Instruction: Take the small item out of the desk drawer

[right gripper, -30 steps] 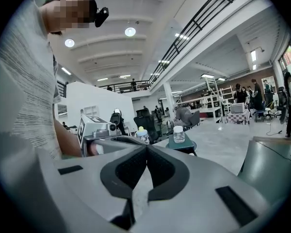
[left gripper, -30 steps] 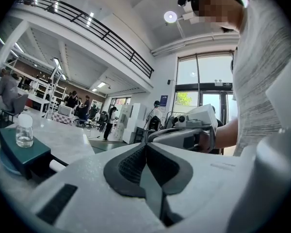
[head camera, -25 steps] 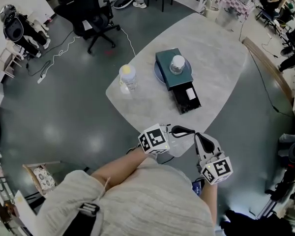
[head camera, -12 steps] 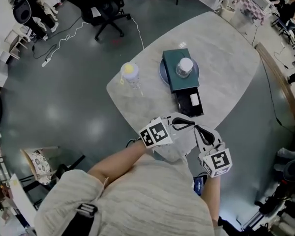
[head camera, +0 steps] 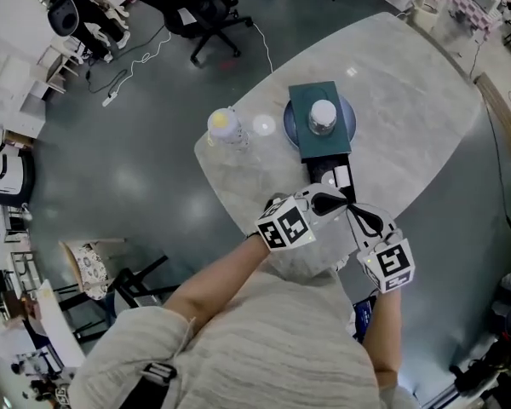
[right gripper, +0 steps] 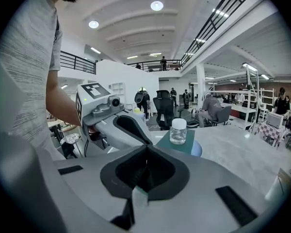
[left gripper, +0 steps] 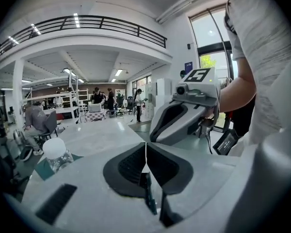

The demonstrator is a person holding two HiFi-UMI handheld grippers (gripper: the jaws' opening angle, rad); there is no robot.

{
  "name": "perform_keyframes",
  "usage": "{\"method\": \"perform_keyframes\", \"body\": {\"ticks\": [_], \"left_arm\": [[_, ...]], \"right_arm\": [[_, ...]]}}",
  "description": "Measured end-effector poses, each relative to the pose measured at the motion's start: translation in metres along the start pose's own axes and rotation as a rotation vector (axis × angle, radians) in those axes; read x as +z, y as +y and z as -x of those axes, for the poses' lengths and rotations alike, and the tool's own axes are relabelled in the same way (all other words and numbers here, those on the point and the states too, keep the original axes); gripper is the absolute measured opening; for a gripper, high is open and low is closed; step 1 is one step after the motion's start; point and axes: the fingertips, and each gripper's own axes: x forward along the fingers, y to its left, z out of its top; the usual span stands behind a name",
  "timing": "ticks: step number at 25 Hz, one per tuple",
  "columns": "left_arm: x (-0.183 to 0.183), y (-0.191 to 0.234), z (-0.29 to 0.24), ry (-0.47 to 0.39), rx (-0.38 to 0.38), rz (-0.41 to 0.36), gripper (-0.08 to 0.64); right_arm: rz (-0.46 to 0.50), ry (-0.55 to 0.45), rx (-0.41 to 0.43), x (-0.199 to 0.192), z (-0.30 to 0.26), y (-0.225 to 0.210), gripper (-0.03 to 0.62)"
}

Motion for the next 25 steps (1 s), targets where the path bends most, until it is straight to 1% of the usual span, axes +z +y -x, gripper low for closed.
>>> {"method": "perform_keyframes", "body": {"ticks": [4, 6, 8, 9, 12, 13, 19, 25], "left_arm": [[-0.005, 0.018, -0.014, 0.039, 0.034, 0.008, 0.017], [-0.012, 0.024, -0.020, 0.075, 0.042, -0.002, 0.017], [-0.022, 0.030, -0.028, 0.123, 0.044, -0.017, 0.020], [-0.028, 0.034, -0.031, 0.149, 0.048, -0.018, 0.035], [-0.045, 0.044, -0.038, 0.214, 0.053, -0.013, 0.154], [-0.049, 0.045, -0.040, 0.233, 0.049, -0.014, 0.171], [-0.074, 0.054, -0.057, 0.331, 0.051, -0.015, 0.230], [-0.098, 0.059, -0.080, 0.433, 0.045, -0.016, 0.283]], "right_arm": [[0.017, 0.002, 0.033, -0.006, -0.010, -0.020, 0.009], [0.015, 0.004, 0.042, -0.011, -0.017, -0.027, 0.009], [0.032, 0.029, 0.044, -0.020, -0.024, -0.031, 0.009], [0.050, 0.045, 0.040, -0.025, -0.026, -0.033, 0.009], [0.072, 0.067, 0.024, -0.037, -0.034, -0.036, 0.009], [0.067, 0.070, 0.023, -0.040, -0.035, -0.037, 0.009], [0.037, 0.090, 0.035, -0.056, -0.030, -0.039, 0.009], [0.010, 0.097, 0.014, -0.068, -0.013, -0.049, 0.009]]}}
